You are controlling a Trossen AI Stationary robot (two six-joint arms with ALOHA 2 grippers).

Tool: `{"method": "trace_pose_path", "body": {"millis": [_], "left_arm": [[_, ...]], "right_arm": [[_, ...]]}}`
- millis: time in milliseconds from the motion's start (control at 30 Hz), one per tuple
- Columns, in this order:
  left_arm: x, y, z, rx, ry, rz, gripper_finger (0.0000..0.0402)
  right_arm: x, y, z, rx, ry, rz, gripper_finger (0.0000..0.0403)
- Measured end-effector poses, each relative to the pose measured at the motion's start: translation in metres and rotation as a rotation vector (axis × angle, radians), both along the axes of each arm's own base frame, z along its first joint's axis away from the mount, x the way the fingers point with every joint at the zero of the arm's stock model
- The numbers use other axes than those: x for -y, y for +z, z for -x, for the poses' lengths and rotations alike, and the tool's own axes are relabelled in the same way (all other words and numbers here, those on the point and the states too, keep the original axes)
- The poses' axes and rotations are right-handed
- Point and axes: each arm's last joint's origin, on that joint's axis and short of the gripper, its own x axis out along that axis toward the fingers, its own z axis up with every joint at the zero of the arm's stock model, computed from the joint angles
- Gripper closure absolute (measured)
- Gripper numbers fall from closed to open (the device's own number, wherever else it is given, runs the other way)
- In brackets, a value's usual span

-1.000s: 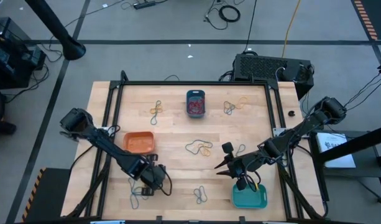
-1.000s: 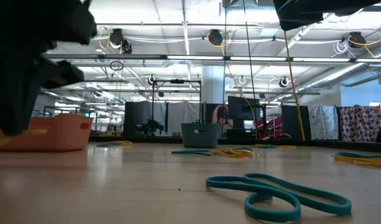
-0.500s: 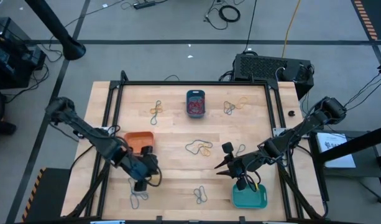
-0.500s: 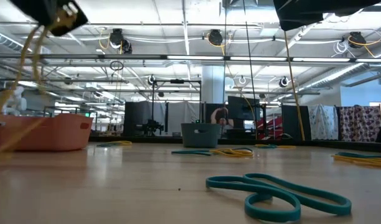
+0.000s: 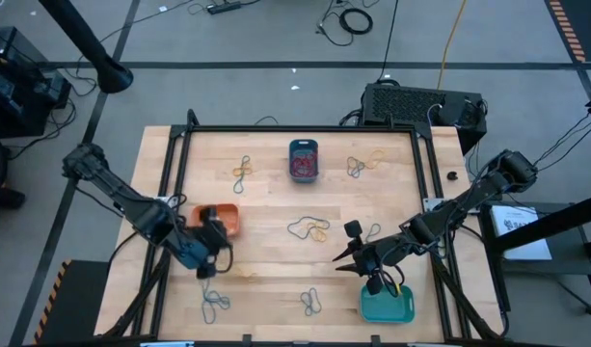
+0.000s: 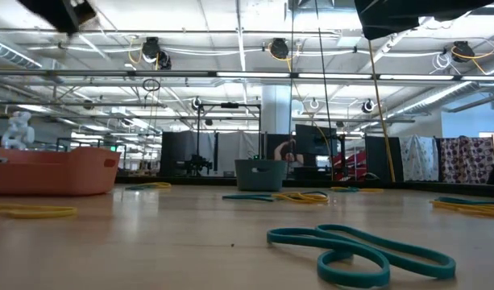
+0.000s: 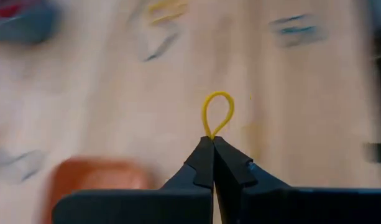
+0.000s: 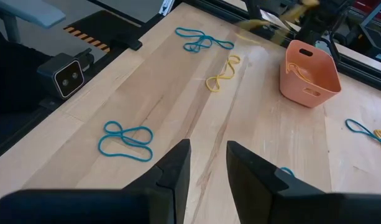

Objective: Sort rubber bands into baskets
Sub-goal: Put the bottom left yellow rubber band into the orange bin

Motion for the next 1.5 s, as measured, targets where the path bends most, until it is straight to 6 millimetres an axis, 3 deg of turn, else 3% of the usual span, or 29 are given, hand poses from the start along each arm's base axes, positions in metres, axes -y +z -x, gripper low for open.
{"method": "trace_pose_path", "body": {"millis": [167,467,1133,1500], "left_arm": [[-0.018,-0.005,0.011,-0.1,0.132,-0.13,0.04],[-0.038,-0.009,0.014,-0.196,0.217,-0.23,0.04],[-0.053,-0.047,0.022,-0.343,0.259,-0.288,0.04],[-0.054,-0.055,0.024,-0.359,0.26,-0.294,0.0331]], "right_arm": [[0.0,0.0,0.0,0.0,0.0,0.001,0.0306],[0.0,0.0,0.0,0.002,0.005,0.01,0.0306],[0.0,0.0,0.0,0.003,0.006,0.01,0.0306],[0.0,0.0,0.0,0.003,0.008,0.013,0.0306]]}}
